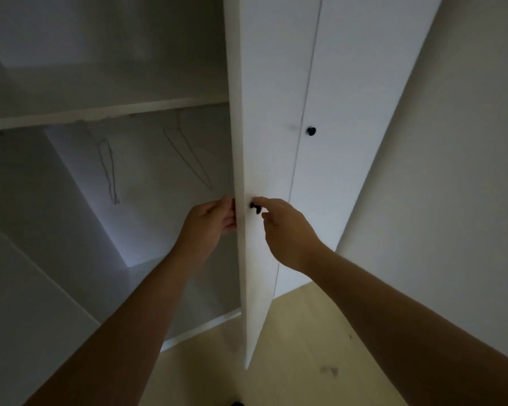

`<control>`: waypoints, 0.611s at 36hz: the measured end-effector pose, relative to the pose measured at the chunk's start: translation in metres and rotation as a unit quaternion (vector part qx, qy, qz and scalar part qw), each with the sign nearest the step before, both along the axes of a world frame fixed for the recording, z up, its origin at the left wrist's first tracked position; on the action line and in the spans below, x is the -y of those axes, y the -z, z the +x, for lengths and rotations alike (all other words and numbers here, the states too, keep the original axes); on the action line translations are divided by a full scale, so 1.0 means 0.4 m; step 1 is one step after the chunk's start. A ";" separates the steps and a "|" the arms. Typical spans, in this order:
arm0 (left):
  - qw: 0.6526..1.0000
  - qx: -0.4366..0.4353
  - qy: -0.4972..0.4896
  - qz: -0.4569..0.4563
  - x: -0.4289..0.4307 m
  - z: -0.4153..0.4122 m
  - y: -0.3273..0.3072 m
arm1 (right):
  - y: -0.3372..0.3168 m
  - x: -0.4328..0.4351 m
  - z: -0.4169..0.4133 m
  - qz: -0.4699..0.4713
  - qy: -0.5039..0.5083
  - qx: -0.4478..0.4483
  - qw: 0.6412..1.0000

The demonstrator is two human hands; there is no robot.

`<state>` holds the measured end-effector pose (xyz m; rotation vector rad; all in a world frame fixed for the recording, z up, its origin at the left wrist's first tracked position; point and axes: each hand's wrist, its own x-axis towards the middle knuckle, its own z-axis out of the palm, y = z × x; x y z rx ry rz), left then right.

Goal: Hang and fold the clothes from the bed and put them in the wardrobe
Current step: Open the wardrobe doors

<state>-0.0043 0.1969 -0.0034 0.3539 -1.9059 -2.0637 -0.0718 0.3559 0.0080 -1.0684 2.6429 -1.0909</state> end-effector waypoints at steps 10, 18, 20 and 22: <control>0.995 0.019 0.094 0.025 -0.179 -0.053 -0.011 | -0.009 -0.197 0.008 -0.012 0.039 0.091 0.995; 0.985 0.062 0.159 0.019 -0.271 -0.146 -0.039 | -0.023 -0.295 -0.016 -0.113 0.168 0.177 0.963; 0.981 0.069 0.182 0.024 -0.290 -0.177 -0.044 | -0.020 -0.320 -0.023 -0.118 0.191 0.160 0.961; 0.978 0.069 0.192 0.036 -0.297 -0.197 -0.047 | -0.019 -0.335 -0.026 -0.114 0.212 0.153 0.959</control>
